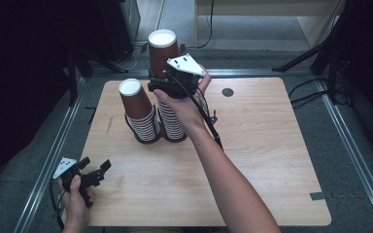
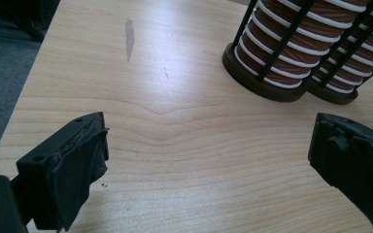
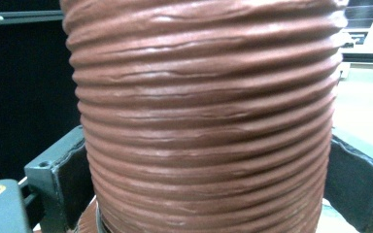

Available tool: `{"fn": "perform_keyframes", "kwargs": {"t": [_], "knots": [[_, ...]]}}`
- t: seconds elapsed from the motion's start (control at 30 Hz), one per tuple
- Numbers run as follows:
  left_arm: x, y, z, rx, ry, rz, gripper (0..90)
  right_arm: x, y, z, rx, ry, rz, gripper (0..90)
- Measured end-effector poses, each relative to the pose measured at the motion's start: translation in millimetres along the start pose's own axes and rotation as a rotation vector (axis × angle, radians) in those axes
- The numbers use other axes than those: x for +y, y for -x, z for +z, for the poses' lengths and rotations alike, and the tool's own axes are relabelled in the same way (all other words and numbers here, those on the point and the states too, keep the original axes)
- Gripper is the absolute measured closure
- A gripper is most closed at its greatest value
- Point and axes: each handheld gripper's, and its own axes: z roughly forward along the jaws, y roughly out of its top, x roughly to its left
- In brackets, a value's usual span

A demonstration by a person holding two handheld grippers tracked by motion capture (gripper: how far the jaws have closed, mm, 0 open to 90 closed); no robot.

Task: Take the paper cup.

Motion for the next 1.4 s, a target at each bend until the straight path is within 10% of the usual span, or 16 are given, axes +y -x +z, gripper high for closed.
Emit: {"fn": "perform_keyframes", "kwargs": {"t": [1.4], "knots": [[0.2,-0.7,0.1,-0.005,0.001,-0.008,0.8,15.7,-2.3,-4.2,0.011,0.149,-0.052,12.6]]}}
